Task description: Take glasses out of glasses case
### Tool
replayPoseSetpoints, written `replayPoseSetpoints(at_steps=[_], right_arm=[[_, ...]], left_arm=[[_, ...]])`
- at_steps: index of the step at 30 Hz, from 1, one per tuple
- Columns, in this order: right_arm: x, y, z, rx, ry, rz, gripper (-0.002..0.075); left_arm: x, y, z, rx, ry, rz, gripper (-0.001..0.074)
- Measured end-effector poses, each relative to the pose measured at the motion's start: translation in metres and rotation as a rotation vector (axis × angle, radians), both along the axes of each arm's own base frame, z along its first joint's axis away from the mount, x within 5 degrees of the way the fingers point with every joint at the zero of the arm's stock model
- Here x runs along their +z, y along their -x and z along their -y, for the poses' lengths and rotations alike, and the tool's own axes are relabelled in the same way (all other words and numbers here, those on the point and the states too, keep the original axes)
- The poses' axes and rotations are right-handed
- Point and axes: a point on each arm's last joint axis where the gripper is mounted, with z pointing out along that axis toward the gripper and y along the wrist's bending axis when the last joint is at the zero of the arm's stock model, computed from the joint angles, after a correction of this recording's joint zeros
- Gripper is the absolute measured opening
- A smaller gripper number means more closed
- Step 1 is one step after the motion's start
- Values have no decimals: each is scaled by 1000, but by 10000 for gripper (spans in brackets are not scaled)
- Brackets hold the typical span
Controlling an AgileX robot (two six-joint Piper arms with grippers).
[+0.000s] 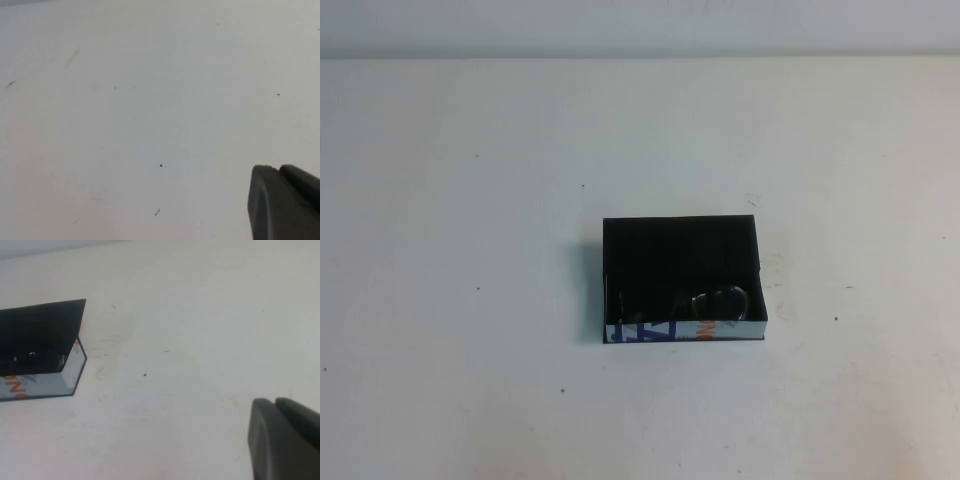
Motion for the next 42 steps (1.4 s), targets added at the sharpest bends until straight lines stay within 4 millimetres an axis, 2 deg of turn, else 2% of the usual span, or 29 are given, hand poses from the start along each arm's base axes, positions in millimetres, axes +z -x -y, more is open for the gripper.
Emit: replayPoseSetpoints(at_steps=[26, 31, 32, 34, 38, 40, 42], right_arm=[[0, 0, -1, 1, -21, 0, -18], [8, -2, 0, -13, -46, 79, -18], [12, -1, 0, -15, -58, 84, -18], [31, 2, 0, -13, -88, 106, -18], [90, 13, 3, -18, -50, 226, -18], [116, 11, 3, -22, -25, 219, -18], [130, 1, 2, -20, -6, 139, -18]], left_arm=[[0, 0, 0, 0, 0, 0, -5], [0, 0, 0, 0, 0, 0, -5], [0, 0, 0, 0, 0, 0, -5], [0, 0, 0, 0, 0, 0, -5], [0, 0, 0, 0, 0, 0, -5], [0, 0, 0, 0, 0, 0, -5], [0, 0, 0, 0, 0, 0, -5]])
